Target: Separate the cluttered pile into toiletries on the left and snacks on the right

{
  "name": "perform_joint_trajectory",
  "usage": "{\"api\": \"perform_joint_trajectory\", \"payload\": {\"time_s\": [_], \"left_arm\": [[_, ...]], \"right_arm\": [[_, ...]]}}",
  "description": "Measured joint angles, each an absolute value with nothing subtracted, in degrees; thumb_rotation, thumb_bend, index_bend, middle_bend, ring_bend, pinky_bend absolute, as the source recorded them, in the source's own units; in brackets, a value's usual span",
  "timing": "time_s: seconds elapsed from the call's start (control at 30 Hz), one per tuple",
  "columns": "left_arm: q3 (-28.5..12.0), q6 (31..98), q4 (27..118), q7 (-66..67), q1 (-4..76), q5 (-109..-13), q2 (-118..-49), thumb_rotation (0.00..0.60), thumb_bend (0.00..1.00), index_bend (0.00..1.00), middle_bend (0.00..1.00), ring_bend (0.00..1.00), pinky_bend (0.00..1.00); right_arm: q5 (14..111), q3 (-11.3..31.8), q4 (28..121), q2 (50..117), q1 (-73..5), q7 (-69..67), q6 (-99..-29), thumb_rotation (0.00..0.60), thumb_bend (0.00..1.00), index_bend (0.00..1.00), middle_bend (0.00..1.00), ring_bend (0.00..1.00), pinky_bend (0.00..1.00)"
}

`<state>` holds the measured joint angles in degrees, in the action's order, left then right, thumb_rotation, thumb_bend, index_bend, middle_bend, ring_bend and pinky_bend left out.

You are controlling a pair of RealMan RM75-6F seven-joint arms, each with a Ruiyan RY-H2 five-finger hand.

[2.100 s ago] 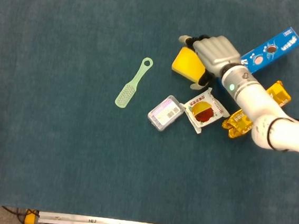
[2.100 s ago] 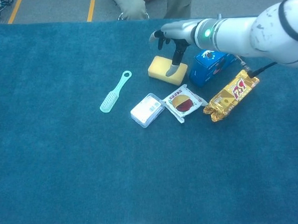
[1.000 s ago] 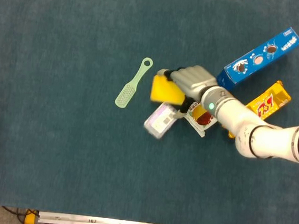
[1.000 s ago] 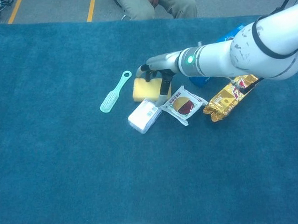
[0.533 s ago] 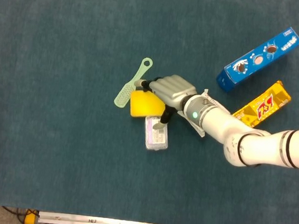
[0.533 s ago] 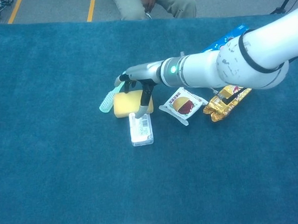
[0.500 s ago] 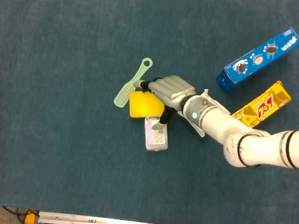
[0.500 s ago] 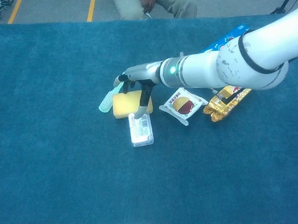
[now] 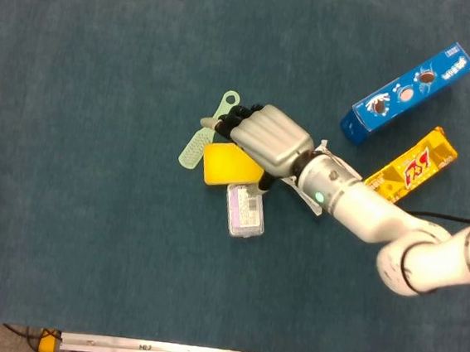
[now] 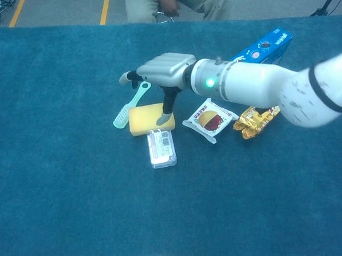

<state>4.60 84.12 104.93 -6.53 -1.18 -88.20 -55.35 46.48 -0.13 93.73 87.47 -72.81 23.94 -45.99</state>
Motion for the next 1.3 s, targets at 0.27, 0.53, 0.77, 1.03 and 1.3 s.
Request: {"api": "perform_joint_trajectory", "payload": {"time_s": [0.27,0.53,0.77,1.03,1.3], "left_arm": [[4.8,84.3,105.4,-6.3,-1.5,-88.2,-55.1,0.6,0.26,0.08,0.06,0.04,0.09],[5.0,84.2,105.6,-6.1,-1.7,-88.1,-55.2,0.6,0.26,0.08,0.06,0.04,0.09],[5.1,84.5,106.0,-5.8,-1.9,-88.5,-55.2,0.6,0.26,0.08,0.06,0.04,0.09],[5.5,84.9,106.2,-6.0,-2.6,-88.5,-54.9,0.6,0.26,0.08,0.06,0.04,0.09],[5.6,85.4,105.8,-6.8,-3.0,-88.7,-54.9,0.6,0.26,0.08,0.06,0.04,0.09]], "right_arm": [[59.8,-4.3,95.9,88.0,-68.5,30.5,-51.8,0.593,0.0,0.06,0.2,0.14,0.27],[65.8,-6.8,97.2,87.1,-65.4,33.9,-52.5,0.592,0.0,0.06,0.17,0.12,0.26],[70.0,-7.6,96.4,89.4,-63.5,37.0,-52.2,0.592,0.0,0.06,0.16,0.11,0.25],[71.3,-7.0,94.9,92.6,-62.4,41.0,-50.5,0.591,0.0,0.06,0.16,0.11,0.25],[71.1,-6.0,92.7,95.1,-61.4,44.4,-49.6,0.596,0.0,0.06,0.16,0.11,0.25]]}}
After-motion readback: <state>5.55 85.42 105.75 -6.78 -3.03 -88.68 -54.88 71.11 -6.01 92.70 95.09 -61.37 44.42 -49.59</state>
